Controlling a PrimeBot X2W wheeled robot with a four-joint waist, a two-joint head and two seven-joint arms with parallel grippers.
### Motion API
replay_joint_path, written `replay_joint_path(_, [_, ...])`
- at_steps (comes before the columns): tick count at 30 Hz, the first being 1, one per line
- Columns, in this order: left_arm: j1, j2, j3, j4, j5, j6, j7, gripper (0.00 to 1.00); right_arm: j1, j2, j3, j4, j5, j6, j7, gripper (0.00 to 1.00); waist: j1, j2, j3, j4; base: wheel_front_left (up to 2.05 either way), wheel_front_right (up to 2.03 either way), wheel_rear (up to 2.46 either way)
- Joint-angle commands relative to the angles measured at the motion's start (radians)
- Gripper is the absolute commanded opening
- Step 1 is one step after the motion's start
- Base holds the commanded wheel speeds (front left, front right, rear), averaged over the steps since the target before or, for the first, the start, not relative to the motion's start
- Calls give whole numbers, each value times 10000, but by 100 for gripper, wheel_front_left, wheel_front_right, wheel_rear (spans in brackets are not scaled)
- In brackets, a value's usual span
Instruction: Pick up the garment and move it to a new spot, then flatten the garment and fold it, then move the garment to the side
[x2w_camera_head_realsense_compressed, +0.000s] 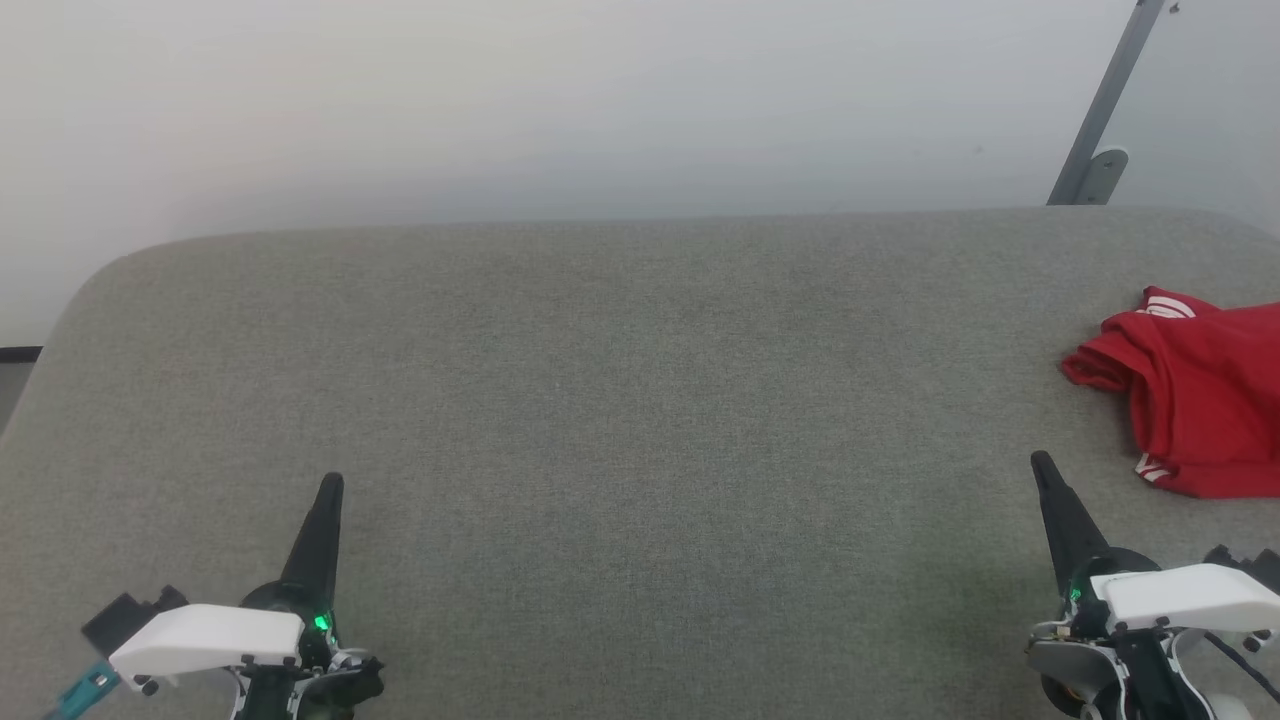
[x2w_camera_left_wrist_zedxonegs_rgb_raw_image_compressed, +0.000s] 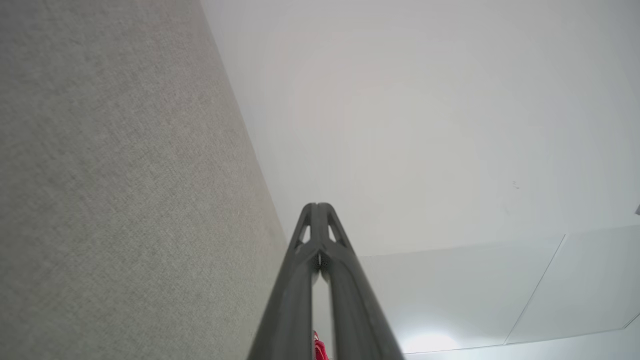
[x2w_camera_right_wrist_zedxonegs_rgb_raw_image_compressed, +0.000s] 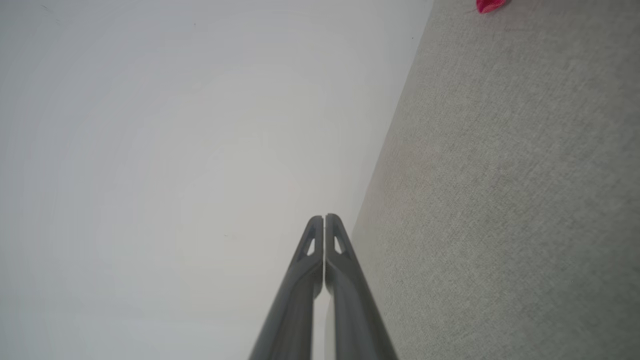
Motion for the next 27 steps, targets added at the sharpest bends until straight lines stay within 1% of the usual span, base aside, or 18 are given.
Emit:
replay_joint_path(1, [-235,-21,-8,-10,-107,-3,60,0,-177,15,-36,-113,135,3,62,0,0,0,0,0,0,0,0])
replay_joint_path(22, [-439,-273,-50,72,-1246,-4,460,0,-195,183,-122,-150,1447,4,329,0,0,0,-22,-15,0,0,0])
replay_joint_path(27, [-446,-269,-49,71,-1238,-4,456,0,-189,176,-115,-142,1422,4,328,0,0,0,-22,-15,0,0,0])
